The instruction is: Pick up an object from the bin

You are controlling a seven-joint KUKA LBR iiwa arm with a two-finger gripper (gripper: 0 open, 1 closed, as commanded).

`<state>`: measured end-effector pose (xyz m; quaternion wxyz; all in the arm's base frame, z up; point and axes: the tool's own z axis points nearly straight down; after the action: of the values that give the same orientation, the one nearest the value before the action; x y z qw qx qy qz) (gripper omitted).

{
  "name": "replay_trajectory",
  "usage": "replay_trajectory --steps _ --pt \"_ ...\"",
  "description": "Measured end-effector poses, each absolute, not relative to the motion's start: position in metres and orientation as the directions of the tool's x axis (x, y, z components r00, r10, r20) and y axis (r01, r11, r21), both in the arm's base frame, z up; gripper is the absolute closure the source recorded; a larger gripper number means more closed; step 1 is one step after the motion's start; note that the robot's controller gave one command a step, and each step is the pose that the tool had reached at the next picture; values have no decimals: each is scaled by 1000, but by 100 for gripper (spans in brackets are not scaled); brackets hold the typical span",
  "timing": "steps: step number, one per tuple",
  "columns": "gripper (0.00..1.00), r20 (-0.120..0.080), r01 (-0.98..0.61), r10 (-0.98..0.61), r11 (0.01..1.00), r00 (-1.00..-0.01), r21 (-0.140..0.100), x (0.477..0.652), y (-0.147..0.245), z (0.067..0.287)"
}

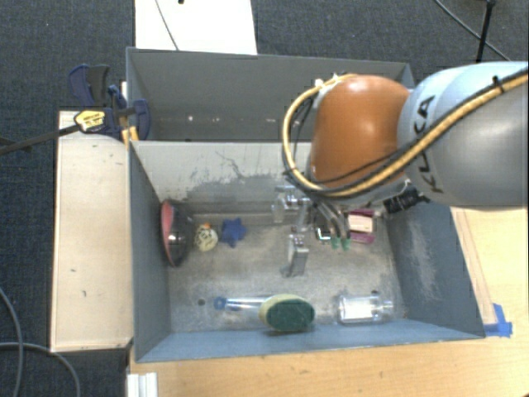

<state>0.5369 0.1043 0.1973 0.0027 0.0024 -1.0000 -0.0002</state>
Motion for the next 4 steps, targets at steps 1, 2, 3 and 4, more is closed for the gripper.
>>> replay_trajectory --steps 1,2,3,4 --pt "0 -8 -157 -157 988 -988 -2 530 59 263" --pt "0 4 6 6 1000 -1000 2 485 124 194" --pt "0 4 -484 -484 875 -875 2 493 122 97" --pt "100 -13 -478 -478 878 -878 -3 498 122 102"
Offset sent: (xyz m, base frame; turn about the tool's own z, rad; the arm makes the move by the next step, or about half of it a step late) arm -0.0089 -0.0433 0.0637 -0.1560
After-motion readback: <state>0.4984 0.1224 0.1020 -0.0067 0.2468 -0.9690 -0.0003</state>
